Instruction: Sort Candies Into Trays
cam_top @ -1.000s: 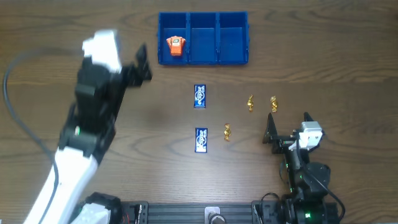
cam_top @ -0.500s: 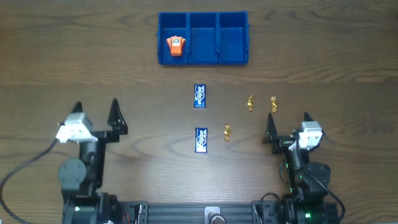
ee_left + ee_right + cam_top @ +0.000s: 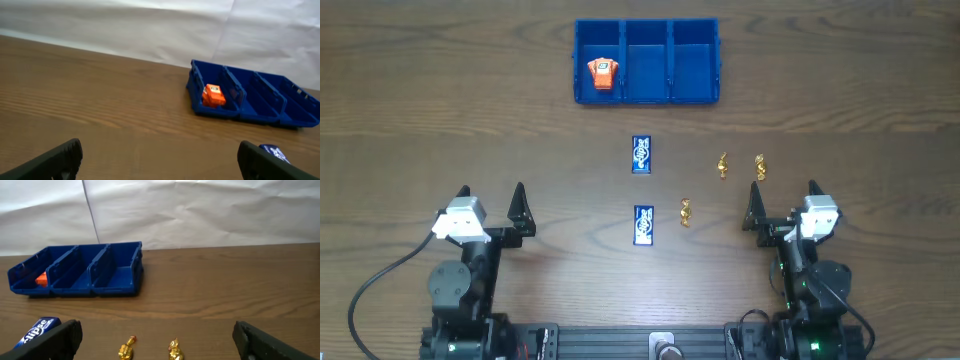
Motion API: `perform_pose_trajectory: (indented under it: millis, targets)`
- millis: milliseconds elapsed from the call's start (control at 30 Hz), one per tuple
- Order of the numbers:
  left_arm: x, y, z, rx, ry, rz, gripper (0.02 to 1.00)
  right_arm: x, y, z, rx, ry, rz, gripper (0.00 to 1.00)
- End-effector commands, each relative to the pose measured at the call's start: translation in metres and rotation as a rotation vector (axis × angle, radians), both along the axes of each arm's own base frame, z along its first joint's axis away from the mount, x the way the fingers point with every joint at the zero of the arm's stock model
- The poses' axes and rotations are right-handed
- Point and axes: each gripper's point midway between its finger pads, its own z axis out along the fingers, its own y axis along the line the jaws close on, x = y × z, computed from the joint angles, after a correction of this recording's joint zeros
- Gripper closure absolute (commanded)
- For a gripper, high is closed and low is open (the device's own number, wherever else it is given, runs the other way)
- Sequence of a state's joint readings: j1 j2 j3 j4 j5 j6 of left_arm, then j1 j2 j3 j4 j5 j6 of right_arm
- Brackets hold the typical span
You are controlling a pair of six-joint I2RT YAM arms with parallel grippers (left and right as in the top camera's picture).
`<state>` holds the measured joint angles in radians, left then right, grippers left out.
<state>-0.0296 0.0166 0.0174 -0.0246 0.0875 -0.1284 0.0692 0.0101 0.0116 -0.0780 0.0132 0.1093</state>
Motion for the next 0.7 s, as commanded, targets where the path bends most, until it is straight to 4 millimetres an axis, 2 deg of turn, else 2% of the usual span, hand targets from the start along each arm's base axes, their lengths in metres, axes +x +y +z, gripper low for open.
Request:
perform_pose_trajectory:
  millis: [33, 600, 700]
  targets:
    - [-0.0016, -0.0014, -0.0149, 0.016, 0.047, -0.012, 0.02, -0.0002, 0.0001, -0.0012, -0.008, 0.0, 0.004, 0.003]
    - [-0.0016, -0.0014, -0.0148, 0.016, 0.047, -0.012, 0.02, -0.0002, 0.0001, -0.0012, -0.009, 0.0, 0.004, 0.003]
    - [-0.0016, -0.0014, -0.0148, 0.016, 0.047, -0.012, 0.02, 0.0002, -0.0023, 0.0039, -0.007, -0.02, -0.006, 0.003]
